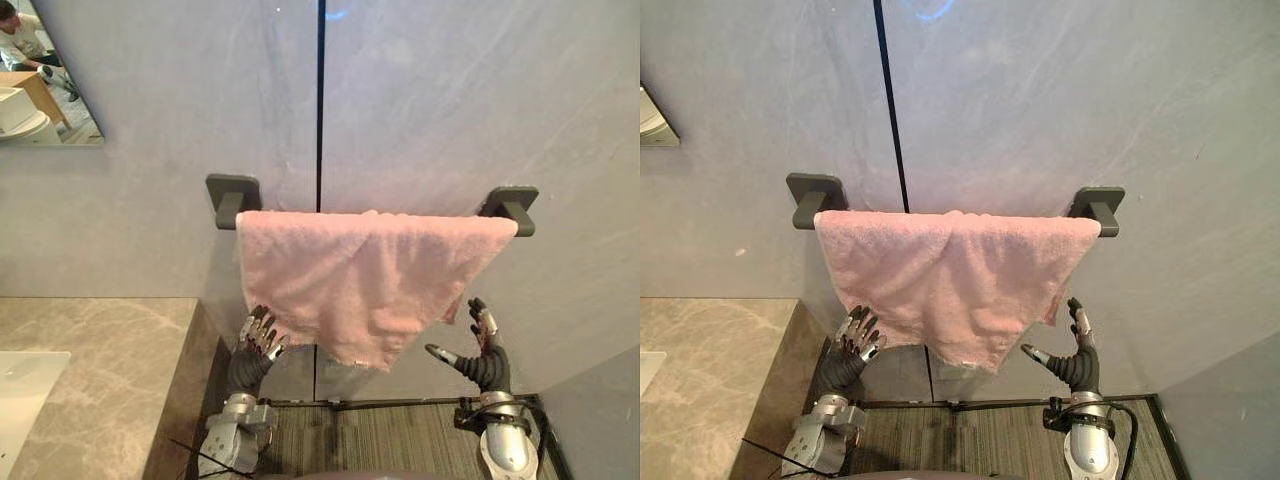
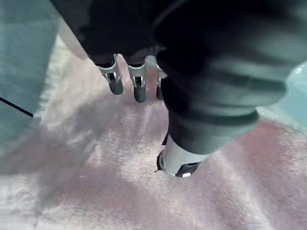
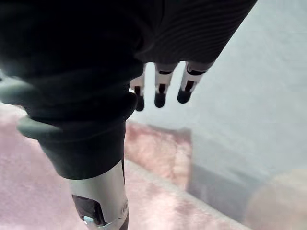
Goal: Organize washtable
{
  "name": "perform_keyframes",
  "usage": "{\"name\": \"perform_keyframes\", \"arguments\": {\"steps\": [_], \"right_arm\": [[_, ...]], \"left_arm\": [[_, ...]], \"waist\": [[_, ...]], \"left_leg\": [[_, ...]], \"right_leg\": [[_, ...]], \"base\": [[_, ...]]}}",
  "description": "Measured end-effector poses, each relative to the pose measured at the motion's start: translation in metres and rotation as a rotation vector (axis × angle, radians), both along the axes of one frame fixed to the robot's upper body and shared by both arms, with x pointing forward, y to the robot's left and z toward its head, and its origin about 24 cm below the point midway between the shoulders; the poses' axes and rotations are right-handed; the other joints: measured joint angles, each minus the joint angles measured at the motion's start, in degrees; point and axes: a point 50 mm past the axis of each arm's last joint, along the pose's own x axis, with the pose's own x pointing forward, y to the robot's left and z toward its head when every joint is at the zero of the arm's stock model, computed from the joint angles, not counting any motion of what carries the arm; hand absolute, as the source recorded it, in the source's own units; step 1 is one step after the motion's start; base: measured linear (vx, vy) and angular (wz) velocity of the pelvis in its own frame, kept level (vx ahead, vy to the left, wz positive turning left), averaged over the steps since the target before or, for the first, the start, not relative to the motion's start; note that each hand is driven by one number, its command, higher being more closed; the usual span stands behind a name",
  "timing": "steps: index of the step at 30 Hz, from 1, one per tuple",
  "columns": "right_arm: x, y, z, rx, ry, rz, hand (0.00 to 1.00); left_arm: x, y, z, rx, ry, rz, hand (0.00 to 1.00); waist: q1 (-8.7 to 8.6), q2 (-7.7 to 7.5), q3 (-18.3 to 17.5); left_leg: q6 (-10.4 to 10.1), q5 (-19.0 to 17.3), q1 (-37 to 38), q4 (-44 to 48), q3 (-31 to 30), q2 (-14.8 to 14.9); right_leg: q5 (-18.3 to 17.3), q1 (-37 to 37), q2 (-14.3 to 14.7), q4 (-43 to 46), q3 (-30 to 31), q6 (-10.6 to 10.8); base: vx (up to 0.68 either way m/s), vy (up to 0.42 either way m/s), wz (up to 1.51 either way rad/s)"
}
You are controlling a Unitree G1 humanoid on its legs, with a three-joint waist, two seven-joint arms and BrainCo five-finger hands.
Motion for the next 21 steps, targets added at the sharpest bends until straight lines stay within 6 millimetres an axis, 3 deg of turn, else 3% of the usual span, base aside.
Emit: {"name": "perform_keyframes", "arguments": {"steps": [6,14,17,19,21], "right_arm": [[-0.011,0.003,-0.04,0.031,0.184,-0.01,0.0],[-0.035,0.022,-0.098,0.141,0.461,0.027,0.0],[-0.038,0.025,-0.109,0.171,0.514,0.021,0.0],[-0.037,0.026,-0.114,0.185,0.541,0.02,0.0],[-0.03,0.029,-0.117,0.188,0.552,0.031,0.0]], "left_arm": [[-0.011,0.001,-0.032,0.072,0.157,0.01,0.0],[-0.036,0.002,-0.089,0.218,0.466,-0.04,0.0],[-0.041,0.006,-0.098,0.24,0.527,-0.029,0.0],[-0.041,0.009,-0.105,0.266,0.567,-0.024,0.0],[-0.037,0.015,-0.109,0.277,0.593,0.0,0.0]], "waist": [[0.37,0.29,-1.14],[0.43,1.11,-2.28],[0.71,0.98,-2.07],[1.87,0.87,-1.98],[2.02,0.1,-1.11]], "left_leg": [[-0.02,-0.01,-0.15,0.08,0.05,0.0],[-0.3,0.21,0.13,-0.91,0.92,0.24],[-0.41,0.25,-0.11,-1.23,2.05,0.71],[-0.81,0.51,-1.0,-1.86,3.44,1.24],[-1.28,0.82,-2.48,-1.72,4.97,1.89]], "right_leg": [[0.0,-0.12,-0.03,0.04,-0.08,0.0],[0.24,-0.27,0.07,-0.27,0.08,-0.04],[0.57,-1.38,0.6,-0.49,0.98,-0.19],[1.47,-3.04,1.27,-1.16,2.15,-0.51],[3.05,-4.58,2.03,-2.66,3.44,-0.76]], "base": [[0.0,0.0,0.0],[-0.02,-0.005,-0.02],[-0.02,-0.02,-0.21],[0.0,-0.038,-0.38],[0.04,-0.051,-0.37]]}}
